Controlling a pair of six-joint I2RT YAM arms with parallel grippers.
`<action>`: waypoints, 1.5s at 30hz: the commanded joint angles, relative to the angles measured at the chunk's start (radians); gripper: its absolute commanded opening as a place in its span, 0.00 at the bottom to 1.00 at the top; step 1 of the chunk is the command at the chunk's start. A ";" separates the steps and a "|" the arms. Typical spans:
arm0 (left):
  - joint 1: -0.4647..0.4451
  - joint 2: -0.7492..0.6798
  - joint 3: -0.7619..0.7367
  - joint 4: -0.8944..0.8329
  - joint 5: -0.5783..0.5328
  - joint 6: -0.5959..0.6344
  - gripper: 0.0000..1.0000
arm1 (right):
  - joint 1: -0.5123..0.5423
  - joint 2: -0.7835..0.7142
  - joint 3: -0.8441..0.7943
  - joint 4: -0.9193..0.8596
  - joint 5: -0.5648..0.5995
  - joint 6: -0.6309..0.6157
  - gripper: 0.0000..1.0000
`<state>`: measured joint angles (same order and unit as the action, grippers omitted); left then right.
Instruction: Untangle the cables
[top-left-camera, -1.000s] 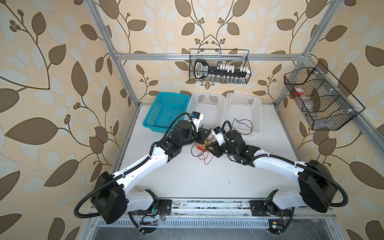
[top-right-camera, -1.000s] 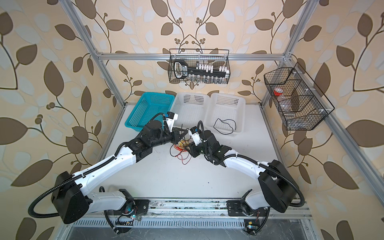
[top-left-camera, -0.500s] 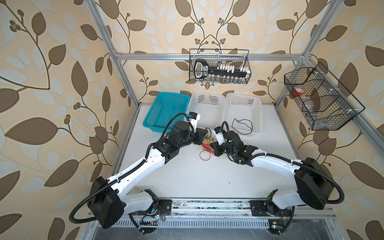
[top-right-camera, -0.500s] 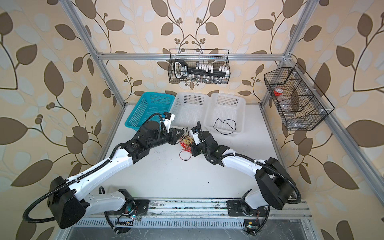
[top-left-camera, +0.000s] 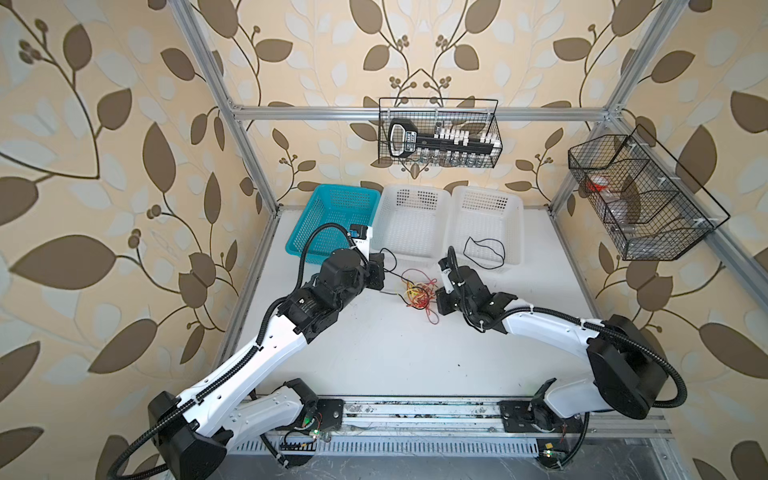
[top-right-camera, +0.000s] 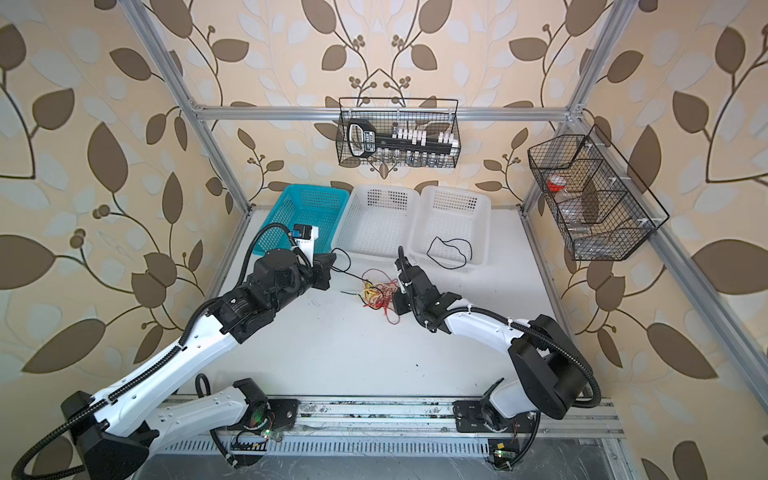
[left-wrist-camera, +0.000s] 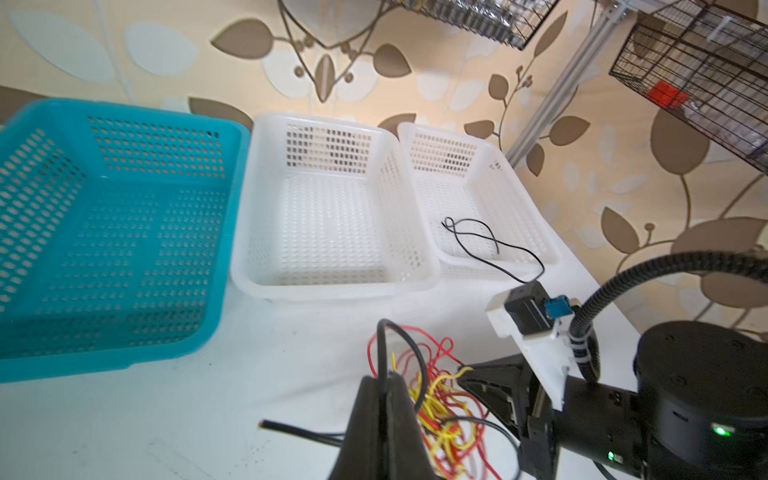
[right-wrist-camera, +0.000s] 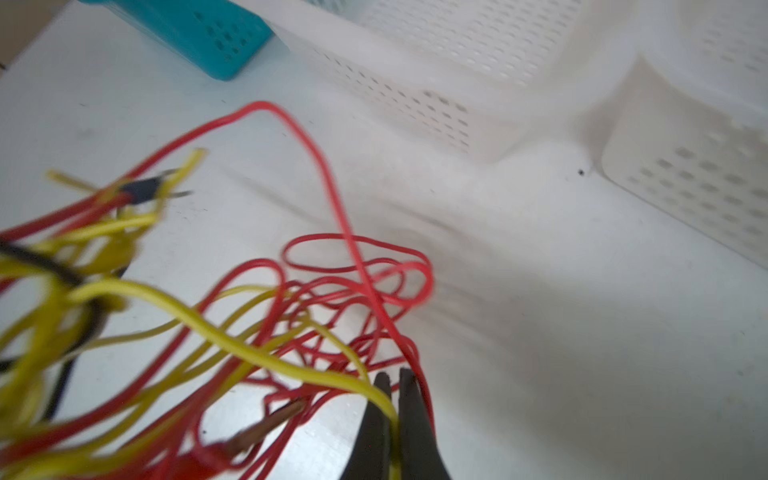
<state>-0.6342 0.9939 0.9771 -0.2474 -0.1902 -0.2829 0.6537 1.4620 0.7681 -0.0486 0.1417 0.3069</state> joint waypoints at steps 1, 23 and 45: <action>0.007 -0.056 0.052 0.024 -0.163 0.044 0.00 | -0.032 -0.002 -0.045 -0.126 0.113 0.028 0.00; 0.032 -0.113 0.076 -0.074 -0.390 0.075 0.00 | -0.175 -0.133 -0.130 -0.169 0.164 0.084 0.00; 0.035 -0.125 0.074 0.004 -0.041 0.088 0.00 | -0.118 -0.161 -0.075 -0.133 0.051 0.019 0.16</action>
<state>-0.6071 0.8341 1.0641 -0.3119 -0.3943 -0.2077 0.4995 1.3346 0.6521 -0.1894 0.2440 0.3645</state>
